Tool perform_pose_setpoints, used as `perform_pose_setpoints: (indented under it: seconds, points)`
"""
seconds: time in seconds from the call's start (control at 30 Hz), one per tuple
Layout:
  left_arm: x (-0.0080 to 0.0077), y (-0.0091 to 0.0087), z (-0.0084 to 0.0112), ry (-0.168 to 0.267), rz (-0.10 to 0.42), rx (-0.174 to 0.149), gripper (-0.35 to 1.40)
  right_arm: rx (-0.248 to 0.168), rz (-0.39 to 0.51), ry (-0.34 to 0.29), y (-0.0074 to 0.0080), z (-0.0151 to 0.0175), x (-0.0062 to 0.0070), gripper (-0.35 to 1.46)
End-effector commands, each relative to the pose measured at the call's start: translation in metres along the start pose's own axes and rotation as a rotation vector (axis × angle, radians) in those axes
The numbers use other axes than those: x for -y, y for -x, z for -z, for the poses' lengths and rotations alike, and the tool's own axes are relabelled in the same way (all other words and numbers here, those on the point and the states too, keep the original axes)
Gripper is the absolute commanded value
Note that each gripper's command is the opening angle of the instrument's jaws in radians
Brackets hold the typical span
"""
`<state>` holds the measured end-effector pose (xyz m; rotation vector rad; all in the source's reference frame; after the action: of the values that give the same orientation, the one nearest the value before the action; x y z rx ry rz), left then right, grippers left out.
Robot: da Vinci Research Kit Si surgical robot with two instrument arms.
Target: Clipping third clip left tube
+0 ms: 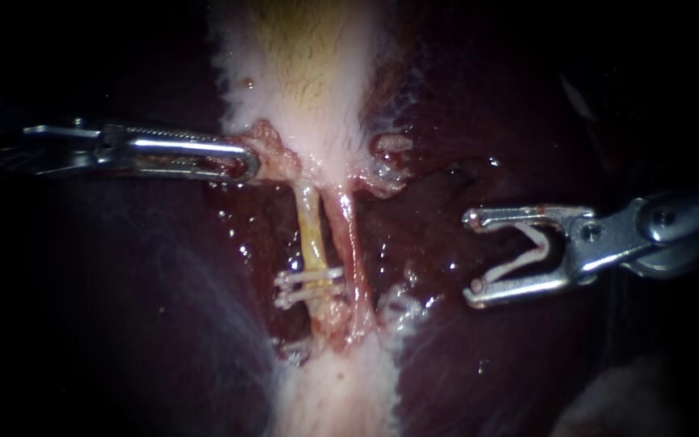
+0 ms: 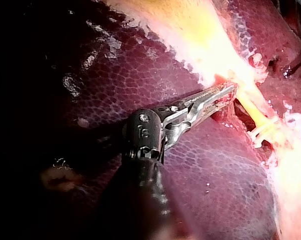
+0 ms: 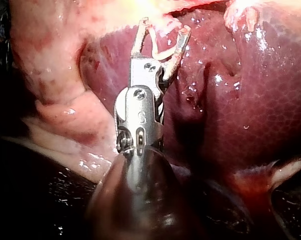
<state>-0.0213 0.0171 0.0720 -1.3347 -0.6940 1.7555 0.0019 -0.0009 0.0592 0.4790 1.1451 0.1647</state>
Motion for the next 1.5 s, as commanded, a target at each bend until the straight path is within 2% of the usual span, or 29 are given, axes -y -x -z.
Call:
perform_pose_setpoints:
  seconds: [0.03, 0.17, 0.3, 0.4, 0.5, 0.67, 0.77, 1.07, 1.3, 1.5]
  points:
    - [0.0, 0.0, 0.0, 0.0, 0.0, 0.0, -0.35, 0.0, 0.0, 0.0, 0.0, 0.0, 0.0, 0.5]
    - [-0.0002, -0.0001, 0.0003, -0.001, 0.0, -0.001, -0.35, 0.0, 0.0, 0.0, 0.0, 0.0, 0.0, 0.5]
    - [-0.0011, -0.0008, 0.0013, -0.002, 0.006, -0.001, -0.35, 0.0, 0.0, 0.0, 0.0, 0.0, 0.0, 0.5]
    - [-0.0019, -0.002, 0.0027, -0.007, 0.013, 0.0, -0.35, 0.0, 0.0, 0.0, 0.0, 0.0, 0.0, 0.5]
    - [-0.0027, -0.0035, 0.0043, -0.011, 0.029, -0.018, -0.35, 0.0, 0.0, 0.0, 0.0, 0.0, 0.0, 0.5]
    - [-0.0041, -0.0056, 0.0067, -0.014, 0.014, -0.043, -0.35, 0.0, 0.0, 0.0, 0.0, 0.0, 0.0, 0.5]
    - [-0.0046, -0.0063, 0.0074, -0.013, 0.008, -0.049, -0.35, 0.0, 0.0, 0.0, 0.0, -0.0001, 0.0, 0.5]
    - [-0.0048, -0.0062, 0.0074, -0.016, 0.007, -0.049, -0.35, -0.001, -0.008, -0.002, -0.0007, -0.0012, 0.0002, 0.5]
    - [-0.0049, -0.0057, 0.0071, -0.019, 0.005, -0.051, -0.35, -0.003, -0.094, -0.029, -0.0023, -0.0046, 0.0001, 0.5]
    - [-0.0051, -0.0053, 0.0068, -0.023, 0.002, -0.052, -0.35, -0.005, -0.126, -0.043, -0.0041, -0.0083, -0.0003, 0.5]
